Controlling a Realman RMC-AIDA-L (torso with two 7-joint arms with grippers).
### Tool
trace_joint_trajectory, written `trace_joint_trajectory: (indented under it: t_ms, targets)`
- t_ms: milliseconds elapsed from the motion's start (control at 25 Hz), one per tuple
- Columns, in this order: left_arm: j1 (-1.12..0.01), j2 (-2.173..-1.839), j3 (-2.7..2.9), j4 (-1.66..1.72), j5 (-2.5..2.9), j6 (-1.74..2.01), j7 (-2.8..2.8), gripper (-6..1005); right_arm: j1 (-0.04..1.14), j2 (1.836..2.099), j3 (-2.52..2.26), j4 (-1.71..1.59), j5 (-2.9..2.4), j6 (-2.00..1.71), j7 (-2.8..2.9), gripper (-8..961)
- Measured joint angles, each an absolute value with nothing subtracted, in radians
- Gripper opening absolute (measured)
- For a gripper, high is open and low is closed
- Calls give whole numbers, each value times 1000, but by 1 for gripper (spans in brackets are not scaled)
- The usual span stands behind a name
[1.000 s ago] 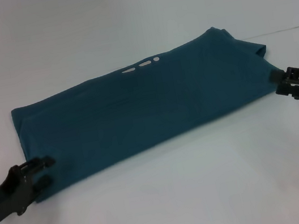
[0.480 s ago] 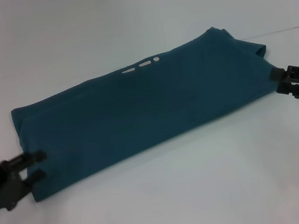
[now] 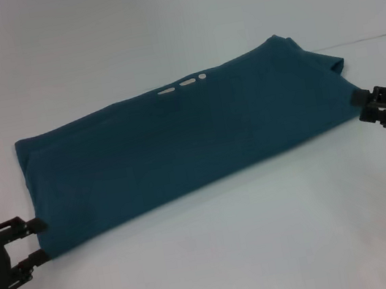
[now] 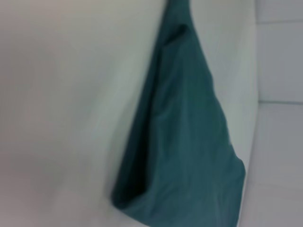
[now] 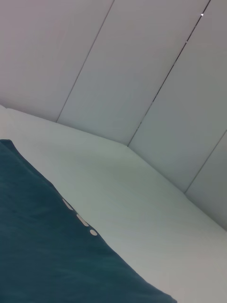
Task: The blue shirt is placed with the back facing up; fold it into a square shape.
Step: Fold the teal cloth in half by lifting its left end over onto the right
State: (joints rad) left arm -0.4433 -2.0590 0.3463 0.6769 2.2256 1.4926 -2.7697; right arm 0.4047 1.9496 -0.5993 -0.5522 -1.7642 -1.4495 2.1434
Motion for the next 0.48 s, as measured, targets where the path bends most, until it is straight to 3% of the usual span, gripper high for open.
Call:
trace_joint_trajectory:
  t_ms: [480]
  targets:
    - [-433, -2068, 350, 592, 2228, 1345, -2794, 557, 394, 1946, -594, -552, -1766, -1442, 2140, 706]
